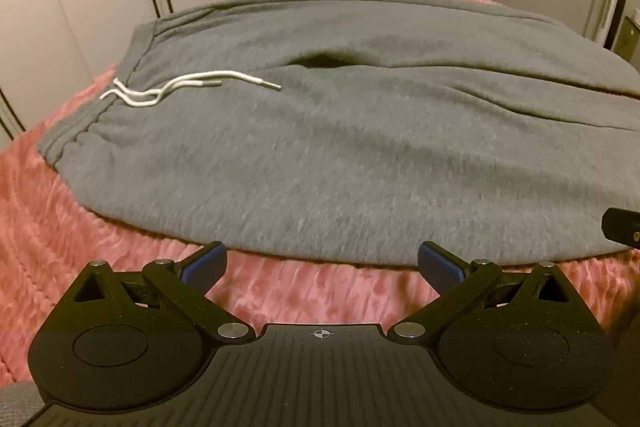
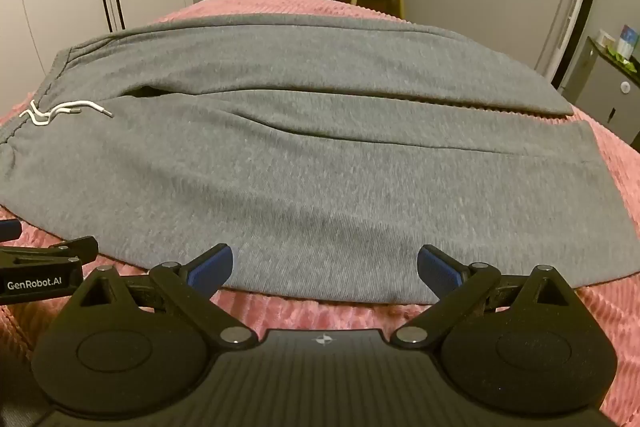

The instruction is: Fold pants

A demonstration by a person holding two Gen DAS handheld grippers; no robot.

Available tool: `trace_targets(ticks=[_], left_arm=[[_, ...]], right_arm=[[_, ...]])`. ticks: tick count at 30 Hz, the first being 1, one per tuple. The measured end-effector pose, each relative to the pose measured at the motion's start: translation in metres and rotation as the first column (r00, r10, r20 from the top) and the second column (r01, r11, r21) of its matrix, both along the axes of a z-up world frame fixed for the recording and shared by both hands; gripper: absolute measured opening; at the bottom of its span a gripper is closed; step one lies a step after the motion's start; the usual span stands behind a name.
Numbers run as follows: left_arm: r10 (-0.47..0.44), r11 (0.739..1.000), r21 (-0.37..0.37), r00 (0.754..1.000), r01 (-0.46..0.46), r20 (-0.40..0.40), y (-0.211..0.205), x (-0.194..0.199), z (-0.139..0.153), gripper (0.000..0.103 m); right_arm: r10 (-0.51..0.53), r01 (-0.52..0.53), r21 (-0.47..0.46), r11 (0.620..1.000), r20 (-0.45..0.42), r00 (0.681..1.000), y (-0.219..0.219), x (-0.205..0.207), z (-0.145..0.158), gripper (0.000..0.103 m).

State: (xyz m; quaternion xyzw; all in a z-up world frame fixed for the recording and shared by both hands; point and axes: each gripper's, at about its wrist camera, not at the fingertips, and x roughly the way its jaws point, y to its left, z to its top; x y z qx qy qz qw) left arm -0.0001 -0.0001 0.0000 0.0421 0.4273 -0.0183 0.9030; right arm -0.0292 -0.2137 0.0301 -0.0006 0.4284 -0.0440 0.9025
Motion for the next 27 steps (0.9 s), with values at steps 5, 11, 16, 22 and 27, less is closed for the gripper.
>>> trace_targets(ticks=[5,11,16,22,27], left_arm=[[-0.001,1.0,0.001,1.0,0.001,-0.004,-0.0001,-0.0005,0.0001,0.103],[-0.005,1.0,0.005,1.0,0.005,-0.008,-0.0003,-0.0019,-0.0066,0.103],[-0.003,1.0,0.003,1.0,0.003,-0.018,-0.0003,-0.0007,-0.0058,0.103],[-0.003,1.0,0.003,1.0,0.003,-0.021,-0.0012,-0.0003,-0.0061,0.103],[-0.002,1.0,0.002,1.0,0.002,-0.022,-0.0013,-0.0004,-0.0062,0.103]], right_arm=[[0.001,-0.001,0.015,1.0,-0.014,1.0,-0.0012,0.0009,-0.001,0.099],[0.0,0.0,0.017,1.0,-0.009,1.0,-0.0015,-0.0009,-0.0024,0.099],[-0.006,0.006,0.026,1.0,-0.013,1.0,-0.0012,0.0021,-0.0012,0.099],[-0.006,0.006,0.03,1.0,-0.016,1.0,-0.0019,0.0025,-0.001,0.099],[-0.005,0.006,0.032,0.999,-0.016,1.0,-0.0021,0.002,-0.0012,0.099]])
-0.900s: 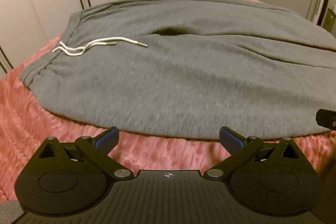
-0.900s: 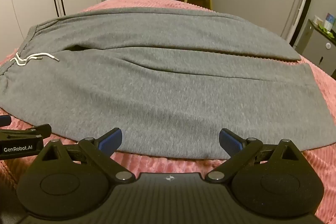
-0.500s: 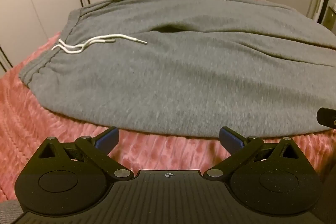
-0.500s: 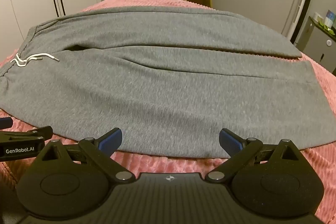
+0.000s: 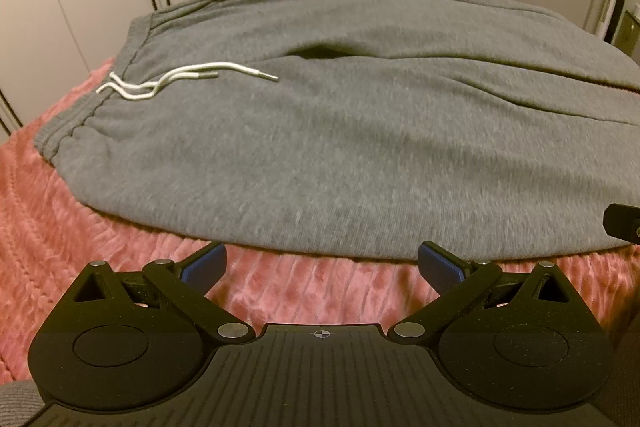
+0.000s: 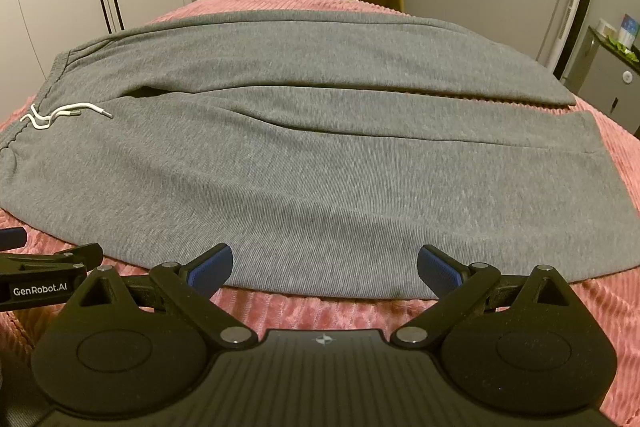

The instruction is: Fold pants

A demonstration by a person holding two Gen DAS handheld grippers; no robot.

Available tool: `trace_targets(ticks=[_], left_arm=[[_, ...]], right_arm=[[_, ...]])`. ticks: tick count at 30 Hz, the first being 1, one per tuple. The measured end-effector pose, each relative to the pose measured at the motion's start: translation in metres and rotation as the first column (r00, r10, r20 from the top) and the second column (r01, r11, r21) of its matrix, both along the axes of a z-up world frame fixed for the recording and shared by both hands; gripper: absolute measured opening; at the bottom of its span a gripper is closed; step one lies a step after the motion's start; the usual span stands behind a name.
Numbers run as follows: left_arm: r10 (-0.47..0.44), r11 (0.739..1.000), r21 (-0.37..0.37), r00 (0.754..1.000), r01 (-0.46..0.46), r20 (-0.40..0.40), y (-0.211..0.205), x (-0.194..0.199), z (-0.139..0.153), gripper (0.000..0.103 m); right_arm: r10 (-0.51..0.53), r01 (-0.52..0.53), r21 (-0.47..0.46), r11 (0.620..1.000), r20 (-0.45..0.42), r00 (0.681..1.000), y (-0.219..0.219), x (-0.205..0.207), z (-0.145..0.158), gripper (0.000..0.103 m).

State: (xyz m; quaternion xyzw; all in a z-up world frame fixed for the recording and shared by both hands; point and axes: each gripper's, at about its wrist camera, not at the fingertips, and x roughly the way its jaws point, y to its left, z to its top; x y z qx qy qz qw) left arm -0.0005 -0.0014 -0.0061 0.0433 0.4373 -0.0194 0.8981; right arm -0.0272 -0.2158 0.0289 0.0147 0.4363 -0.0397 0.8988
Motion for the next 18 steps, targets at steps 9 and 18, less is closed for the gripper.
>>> trace_targets(ticks=[9,18], left_arm=[[0.002,1.0,-0.002,1.0,-0.002,-0.005,-0.0014,-0.0014,-0.0022,0.103],[0.003,1.0,-0.003,1.0,-0.003,-0.008,-0.0018,-0.0017,-0.0021,0.103]], right_arm=[[-0.003,0.003,0.011,1.0,-0.004,1.0,-0.0008,0.0002,0.0002,0.099],[-0.011,0.011,0.035,0.999,-0.008,1.0,-0.0037,0.0004,-0.002,0.099]])
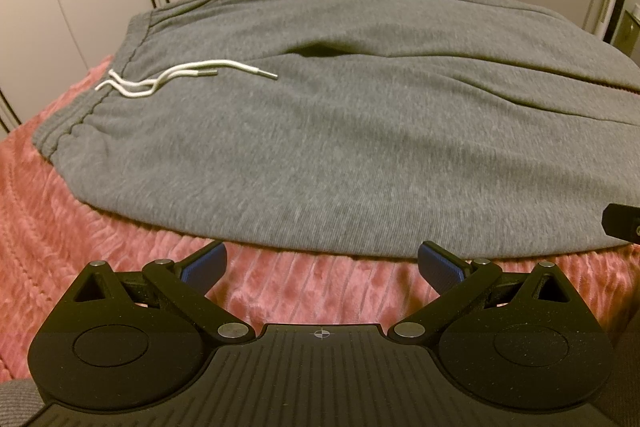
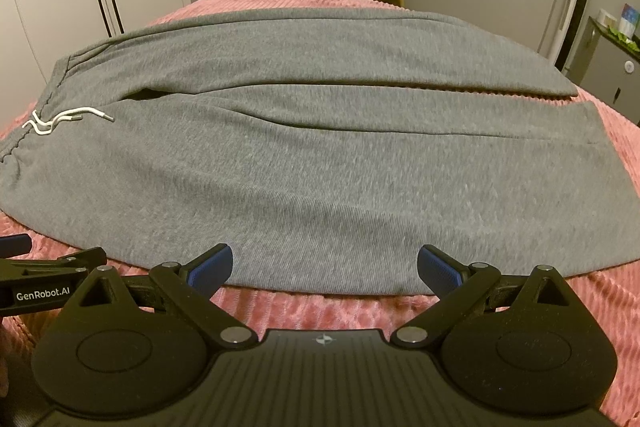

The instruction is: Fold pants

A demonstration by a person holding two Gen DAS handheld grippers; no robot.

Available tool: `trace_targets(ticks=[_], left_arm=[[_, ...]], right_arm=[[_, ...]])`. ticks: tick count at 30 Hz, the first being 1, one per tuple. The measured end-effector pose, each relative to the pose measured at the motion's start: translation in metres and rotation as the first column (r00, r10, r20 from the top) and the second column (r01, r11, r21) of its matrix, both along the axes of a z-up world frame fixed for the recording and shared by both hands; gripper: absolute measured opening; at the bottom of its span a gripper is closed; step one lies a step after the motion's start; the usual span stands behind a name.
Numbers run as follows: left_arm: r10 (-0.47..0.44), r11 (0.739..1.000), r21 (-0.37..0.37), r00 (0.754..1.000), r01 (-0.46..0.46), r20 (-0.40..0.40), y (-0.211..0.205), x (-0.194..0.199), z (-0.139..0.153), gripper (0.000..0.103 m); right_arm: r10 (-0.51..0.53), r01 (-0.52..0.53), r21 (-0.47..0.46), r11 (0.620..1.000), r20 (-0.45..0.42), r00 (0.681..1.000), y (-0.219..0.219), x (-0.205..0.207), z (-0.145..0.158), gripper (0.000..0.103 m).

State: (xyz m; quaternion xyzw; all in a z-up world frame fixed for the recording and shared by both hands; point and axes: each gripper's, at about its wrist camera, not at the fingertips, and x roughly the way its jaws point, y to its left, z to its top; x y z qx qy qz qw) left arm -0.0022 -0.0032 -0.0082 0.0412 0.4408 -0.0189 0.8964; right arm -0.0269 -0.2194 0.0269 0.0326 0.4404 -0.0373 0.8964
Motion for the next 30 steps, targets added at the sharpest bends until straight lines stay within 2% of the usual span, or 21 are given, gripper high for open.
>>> trace_targets(ticks=[30], left_arm=[[-0.002,1.0,-0.006,1.0,0.002,-0.026,0.0022,0.0014,0.0004,0.103]], right_arm=[[-0.031,0.031,0.079,0.996,-0.006,1.0,-0.0083,-0.0002,-0.0012,0.099]])
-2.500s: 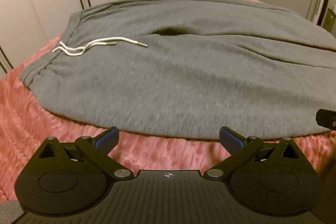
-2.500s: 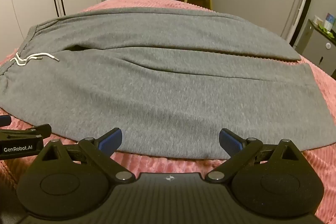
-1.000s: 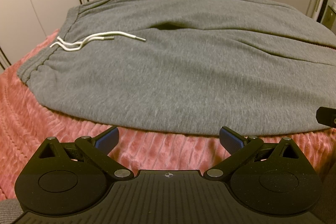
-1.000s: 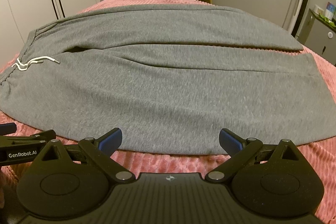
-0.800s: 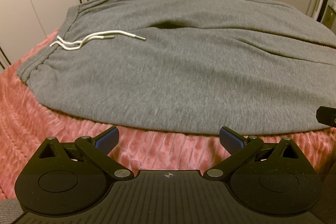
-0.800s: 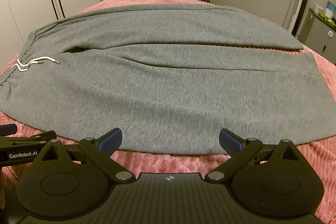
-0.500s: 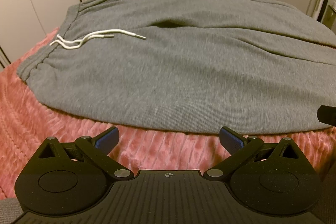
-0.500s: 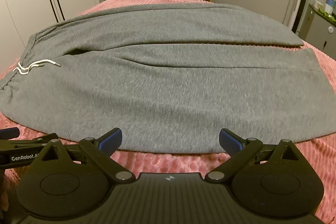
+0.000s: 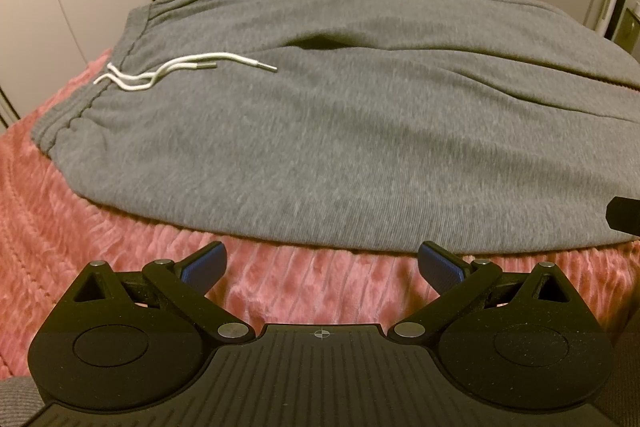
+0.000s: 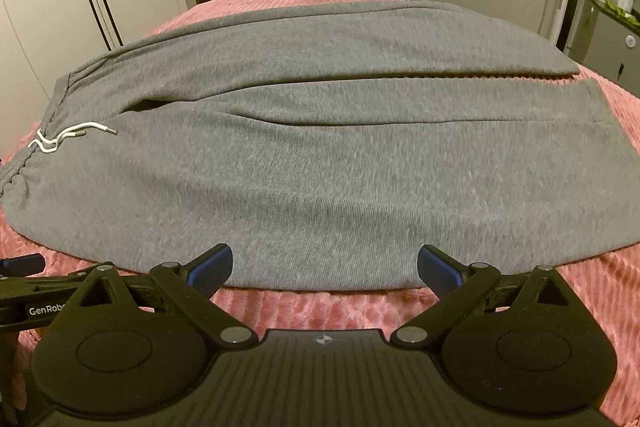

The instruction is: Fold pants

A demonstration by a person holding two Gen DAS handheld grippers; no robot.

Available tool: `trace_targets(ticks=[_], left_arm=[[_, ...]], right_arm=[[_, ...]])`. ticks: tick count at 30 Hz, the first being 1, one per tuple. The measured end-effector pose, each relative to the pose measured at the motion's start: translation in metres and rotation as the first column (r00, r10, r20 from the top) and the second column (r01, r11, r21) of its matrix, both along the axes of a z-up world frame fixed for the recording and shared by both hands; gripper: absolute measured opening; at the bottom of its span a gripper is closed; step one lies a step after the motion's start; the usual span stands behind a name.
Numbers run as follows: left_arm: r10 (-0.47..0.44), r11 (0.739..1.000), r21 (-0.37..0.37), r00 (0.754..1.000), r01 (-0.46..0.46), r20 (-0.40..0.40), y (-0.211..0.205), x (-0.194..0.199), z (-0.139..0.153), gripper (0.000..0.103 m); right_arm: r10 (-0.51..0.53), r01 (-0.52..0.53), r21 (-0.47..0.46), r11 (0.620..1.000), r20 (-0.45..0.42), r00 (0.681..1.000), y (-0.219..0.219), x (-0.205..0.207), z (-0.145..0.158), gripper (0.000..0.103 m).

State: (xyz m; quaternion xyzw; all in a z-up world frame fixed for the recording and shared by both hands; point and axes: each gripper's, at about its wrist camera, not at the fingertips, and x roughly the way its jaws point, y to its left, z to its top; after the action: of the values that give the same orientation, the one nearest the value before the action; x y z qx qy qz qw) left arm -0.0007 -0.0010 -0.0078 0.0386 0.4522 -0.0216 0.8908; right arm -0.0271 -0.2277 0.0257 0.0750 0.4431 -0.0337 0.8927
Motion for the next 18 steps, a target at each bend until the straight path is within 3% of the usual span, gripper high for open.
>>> trace_targets(ticks=[18], left_arm=[[-0.004,1.0,-0.011,1.0,0.004,-0.011,-0.002,0.0009,0.0038,0.103]], right_arm=[[0.003,-0.003,-0.013,1.0,-0.011,1.0,0.0036,0.0029,-0.0017,0.099]])
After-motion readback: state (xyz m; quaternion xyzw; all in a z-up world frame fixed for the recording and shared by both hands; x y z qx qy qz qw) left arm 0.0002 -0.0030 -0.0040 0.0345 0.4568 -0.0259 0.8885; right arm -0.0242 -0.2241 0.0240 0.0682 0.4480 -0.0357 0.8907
